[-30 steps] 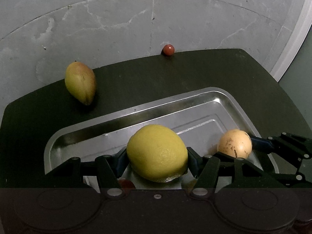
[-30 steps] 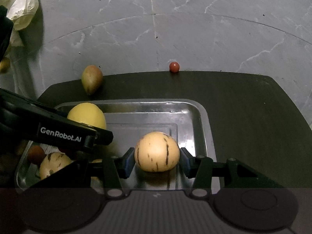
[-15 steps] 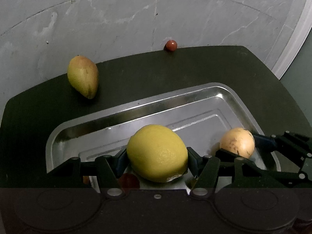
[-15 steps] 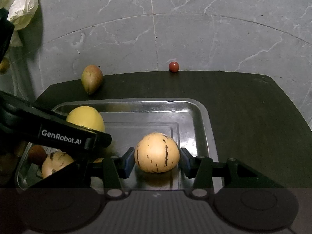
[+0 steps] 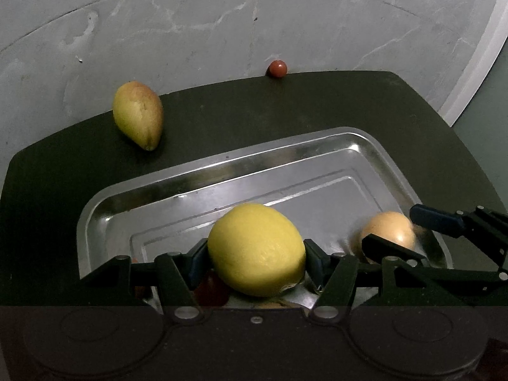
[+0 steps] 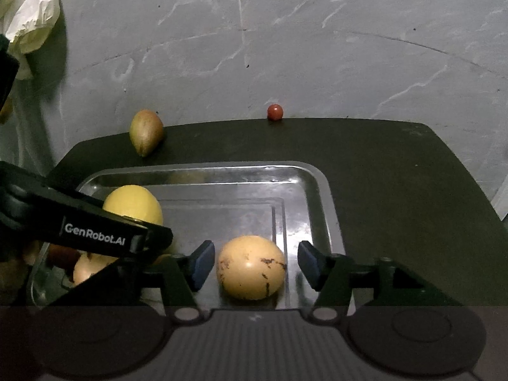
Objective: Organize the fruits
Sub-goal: 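Open the left tool to drop the lemon while the right tool drops the pale fruit, then move both tools forward past the tray toward the pear and cherry tomato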
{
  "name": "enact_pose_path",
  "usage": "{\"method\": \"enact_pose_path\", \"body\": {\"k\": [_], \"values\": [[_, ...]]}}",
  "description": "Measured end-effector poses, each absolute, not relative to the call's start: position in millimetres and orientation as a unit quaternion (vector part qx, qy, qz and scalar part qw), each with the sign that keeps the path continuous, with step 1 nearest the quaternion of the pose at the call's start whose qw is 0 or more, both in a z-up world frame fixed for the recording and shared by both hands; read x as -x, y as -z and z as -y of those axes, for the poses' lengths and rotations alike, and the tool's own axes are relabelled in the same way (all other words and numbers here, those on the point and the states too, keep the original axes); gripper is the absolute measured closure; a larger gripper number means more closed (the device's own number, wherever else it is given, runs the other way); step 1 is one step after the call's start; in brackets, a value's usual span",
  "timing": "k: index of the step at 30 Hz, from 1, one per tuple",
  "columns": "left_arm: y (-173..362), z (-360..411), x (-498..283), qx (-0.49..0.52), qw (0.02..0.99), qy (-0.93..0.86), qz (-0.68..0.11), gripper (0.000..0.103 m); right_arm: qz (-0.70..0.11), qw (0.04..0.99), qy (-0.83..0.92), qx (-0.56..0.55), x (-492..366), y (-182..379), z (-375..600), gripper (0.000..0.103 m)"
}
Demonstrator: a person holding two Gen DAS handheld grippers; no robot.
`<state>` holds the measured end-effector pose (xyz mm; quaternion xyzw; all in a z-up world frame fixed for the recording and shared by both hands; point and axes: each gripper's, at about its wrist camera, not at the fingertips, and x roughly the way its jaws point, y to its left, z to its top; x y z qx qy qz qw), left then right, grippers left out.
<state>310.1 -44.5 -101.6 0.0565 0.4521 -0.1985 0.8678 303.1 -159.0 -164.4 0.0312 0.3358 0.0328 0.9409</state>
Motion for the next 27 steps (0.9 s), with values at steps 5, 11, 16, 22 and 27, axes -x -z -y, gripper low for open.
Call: {"method": "enact_pose_path", "body": {"k": [5, 11, 16, 22, 27], "values": [[99.2, 39.6, -304.7, -0.050, 0.869, 0.205, -0.447, 0.033, -0.332, 0.942, -0.021, -0.033, -292.2, 156.1, 160.6, 0.025], [85.4, 25.4, -289.9, -0.043, 0.874, 0.210, -0.436, 0.016, -0.328, 0.944, -0.018, -0.030, -272.2, 142.7, 159.9, 0.014], [76.1, 8.3, -270.0, -0.044, 0.876, 0.213, -0.431, 0.006, -0.334, 0.942, -0.021, -0.030, -256.3, 134.0, 155.9, 0.007], [70.2, -22.7, -247.3, -0.037, 0.874, 0.217, -0.432, 0.001, -0.350, 0.936, -0.038, -0.021, -244.6, 126.9, 140.3, 0.002], [73.0, -48.1, -232.8, -0.030, 0.871, 0.209, -0.445, 0.001, -0.381, 0.923, -0.051, -0.007, -242.1, 125.2, 123.9, 0.002]]}}
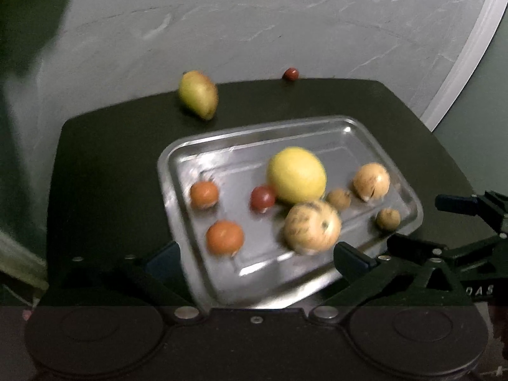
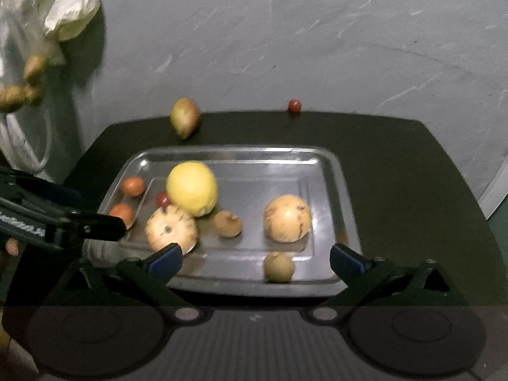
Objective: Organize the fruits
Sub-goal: 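Move both tools forward past the tray toward the pear and cherry tomato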
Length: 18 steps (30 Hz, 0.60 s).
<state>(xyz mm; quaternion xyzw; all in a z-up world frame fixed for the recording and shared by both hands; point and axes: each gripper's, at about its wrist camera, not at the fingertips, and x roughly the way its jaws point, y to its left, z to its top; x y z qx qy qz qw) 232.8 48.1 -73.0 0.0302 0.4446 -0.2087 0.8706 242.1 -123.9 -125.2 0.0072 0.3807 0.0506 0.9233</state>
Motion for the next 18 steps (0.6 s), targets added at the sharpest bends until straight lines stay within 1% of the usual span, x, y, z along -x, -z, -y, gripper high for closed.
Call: {"method": "enact_pose_path", "body": {"k": [9, 14, 18], "values": [[85.4, -81.0, -221.8, -0.008, 0.870, 0.166, -0.464, 0.001, -0.438, 0.896, -0.079, -0.003, -240.5, 130.5, 104.0, 0.002], [85.9, -95.5, -224.0, 0.002, 0.877, 0.125, -0.464, 0.001, -0.448, 0.888, -0.102, 0.009, -246.9, 129.9, 93.9, 0.001], [85.9, -100.5, -229.3, -0.016, 0.884, 0.078, -0.460, 0.001, -0.446, 0.888, -0.115, 0.015, -251.7, 128.8, 90.6, 0.001]]}}
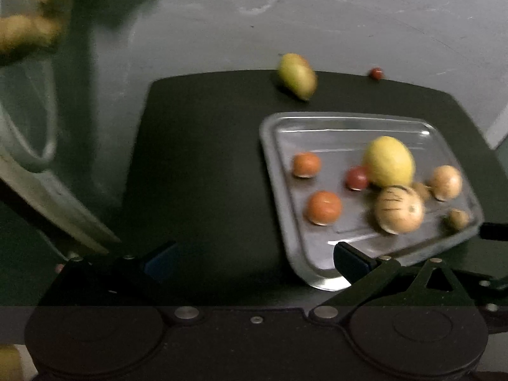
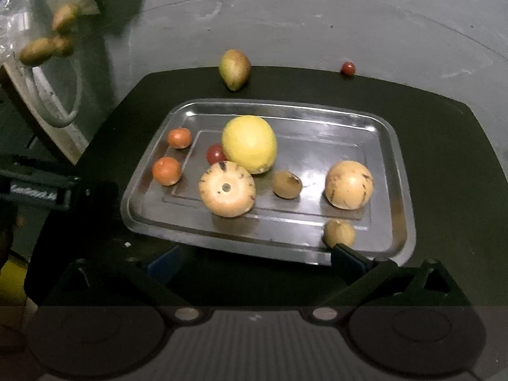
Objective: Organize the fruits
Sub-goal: 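Move both tools forward past the tray toward the pear and cherry tomato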
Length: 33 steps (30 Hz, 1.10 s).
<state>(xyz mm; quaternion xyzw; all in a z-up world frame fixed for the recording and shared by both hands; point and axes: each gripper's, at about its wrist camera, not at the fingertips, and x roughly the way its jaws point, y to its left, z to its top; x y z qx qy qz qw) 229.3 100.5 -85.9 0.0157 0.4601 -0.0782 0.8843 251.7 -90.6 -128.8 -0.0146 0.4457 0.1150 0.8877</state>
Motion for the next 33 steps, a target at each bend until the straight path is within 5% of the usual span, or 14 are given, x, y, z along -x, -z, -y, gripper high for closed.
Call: {"method": "enact_pose_path", "body": {"k": [33], "values": [[57.7, -31.4, -297.9, -0.053, 0.905, -0.012, -0.422, 0.001, -0.384, 0.911, -0.154, -0.010, -325.8, 106.2, 157.3, 0.000]]}}
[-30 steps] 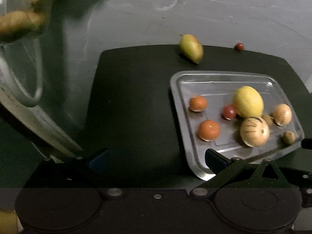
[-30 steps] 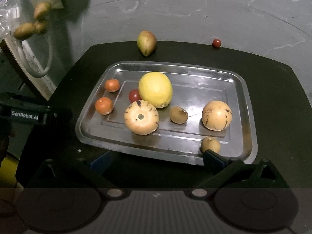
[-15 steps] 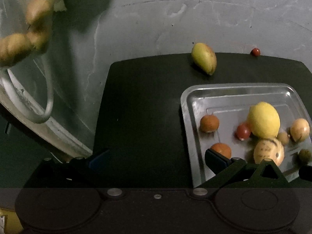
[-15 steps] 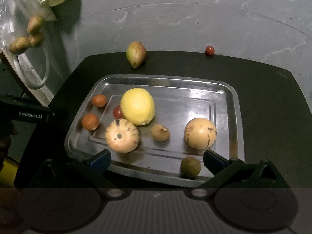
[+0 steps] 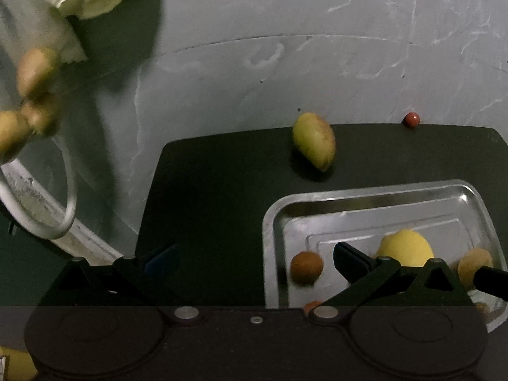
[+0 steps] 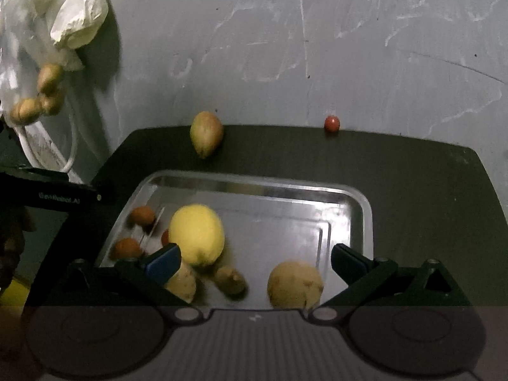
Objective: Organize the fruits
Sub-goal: 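Move both tools forward past the tray toward the pear and cherry tomato, then grasp the pear with the left tool while the right tool grasps the cherry tomato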
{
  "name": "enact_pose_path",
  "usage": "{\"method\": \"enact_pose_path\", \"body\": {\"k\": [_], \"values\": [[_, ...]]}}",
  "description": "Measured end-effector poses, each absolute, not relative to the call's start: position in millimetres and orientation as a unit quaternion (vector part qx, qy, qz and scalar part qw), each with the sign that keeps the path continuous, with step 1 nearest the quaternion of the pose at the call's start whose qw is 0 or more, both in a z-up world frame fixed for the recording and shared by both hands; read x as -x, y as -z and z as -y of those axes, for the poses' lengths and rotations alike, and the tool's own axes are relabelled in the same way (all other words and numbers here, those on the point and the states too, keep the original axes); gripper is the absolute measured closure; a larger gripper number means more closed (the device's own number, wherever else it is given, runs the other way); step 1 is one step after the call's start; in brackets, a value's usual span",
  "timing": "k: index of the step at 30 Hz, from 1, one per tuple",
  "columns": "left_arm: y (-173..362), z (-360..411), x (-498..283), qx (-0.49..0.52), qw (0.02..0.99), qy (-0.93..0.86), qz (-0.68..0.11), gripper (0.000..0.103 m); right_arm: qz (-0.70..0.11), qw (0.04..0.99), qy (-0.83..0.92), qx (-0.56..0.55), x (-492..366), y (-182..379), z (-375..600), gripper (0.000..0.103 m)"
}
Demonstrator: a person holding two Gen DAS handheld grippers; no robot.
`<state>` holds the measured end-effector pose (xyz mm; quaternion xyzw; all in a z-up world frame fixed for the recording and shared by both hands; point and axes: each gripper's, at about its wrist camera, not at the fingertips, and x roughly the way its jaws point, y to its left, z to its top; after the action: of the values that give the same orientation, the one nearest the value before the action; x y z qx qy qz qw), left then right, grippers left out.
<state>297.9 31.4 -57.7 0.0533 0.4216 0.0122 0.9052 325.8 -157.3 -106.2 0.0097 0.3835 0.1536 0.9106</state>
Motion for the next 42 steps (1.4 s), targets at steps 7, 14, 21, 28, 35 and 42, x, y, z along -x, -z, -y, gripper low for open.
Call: {"method": "enact_pose_path", "body": {"k": [7, 14, 21, 28, 35, 42], "values": [[65.8, -15.8, -316.1, -0.061, 0.900, -0.024, -0.431, 0.001, -0.383, 0.909, -0.165, -0.010, -344.5, 110.0, 164.8, 0.000], [70.0, -4.3, -332.6, -0.065, 0.898, -0.024, -0.434, 0.001, -0.384, 0.909, -0.162, -0.013, -354.9, 120.0, 173.7, 0.000], [70.2, 11.3, -354.5, -0.057, 0.900, -0.022, -0.431, 0.001, -0.378, 0.912, -0.161, -0.004, -372.6, 129.6, 177.3, 0.000], [76.4, 25.5, -388.8, -0.051, 0.904, -0.023, -0.425, 0.001, -0.359, 0.921, -0.149, 0.018, -407.4, 135.8, 178.8, 0.000], [84.8, 28.1, -415.3, -0.046, 0.905, -0.032, -0.423, 0.001, -0.332, 0.932, -0.141, 0.032, -443.3, 135.5, 185.4, 0.001], [93.5, 30.0, -437.8, -0.040, 0.906, -0.042, -0.420, 0.001, -0.321, 0.937, -0.138, 0.024, -479.2, 138.7, 183.7, 0.005]]}}
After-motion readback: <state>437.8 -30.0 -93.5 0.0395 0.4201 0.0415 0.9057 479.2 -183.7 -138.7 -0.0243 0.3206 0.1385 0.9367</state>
